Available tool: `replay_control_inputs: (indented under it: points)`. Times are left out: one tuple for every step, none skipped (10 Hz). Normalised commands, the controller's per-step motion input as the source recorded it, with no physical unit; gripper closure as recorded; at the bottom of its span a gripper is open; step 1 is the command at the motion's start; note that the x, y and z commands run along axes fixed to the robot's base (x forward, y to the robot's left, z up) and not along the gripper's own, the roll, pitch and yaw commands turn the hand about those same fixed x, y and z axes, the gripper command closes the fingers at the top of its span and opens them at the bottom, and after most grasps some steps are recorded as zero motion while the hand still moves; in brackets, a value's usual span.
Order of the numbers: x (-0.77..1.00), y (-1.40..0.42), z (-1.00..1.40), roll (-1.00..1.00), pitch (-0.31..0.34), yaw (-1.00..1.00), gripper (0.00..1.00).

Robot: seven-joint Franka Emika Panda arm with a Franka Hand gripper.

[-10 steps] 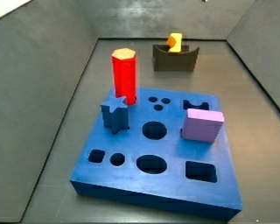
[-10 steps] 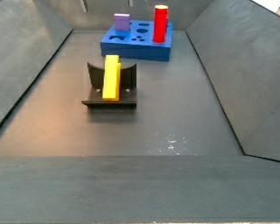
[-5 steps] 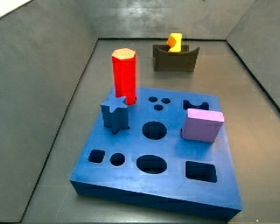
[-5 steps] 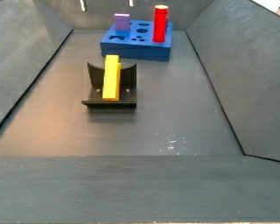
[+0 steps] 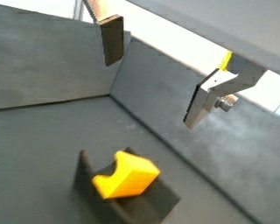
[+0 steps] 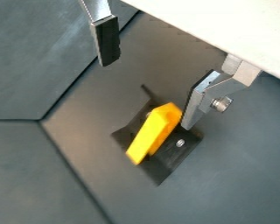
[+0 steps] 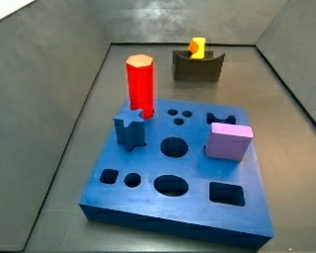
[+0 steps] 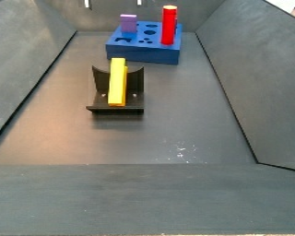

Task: Pick up the arch object. Move up. Place the arch object on the fixture. Regrasp the arch object. Rotate the arch object. Move to above the board. Insert the arch object.
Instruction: Regrasp the arch object.

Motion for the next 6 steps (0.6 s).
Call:
replay_control_inputs:
  points:
    - [0.08,-0.03,-0.01,1.0,0.082,0.05,0.0]
    - [0.09,-0.04,-0.02,1.0,0.115,0.07,0.0]
    - [0.1,-0.04,-0.02,1.0,0.136,0.08,0.0]
    - [0.11,-0.04,-0.02,0.95,0.185,0.12,0.0]
    - [0.11,-0.05,-0.02,0.84,0.18,0.14,0.0]
    - [0.11,-0.05,-0.02,0.61,0.161,0.17,0.0]
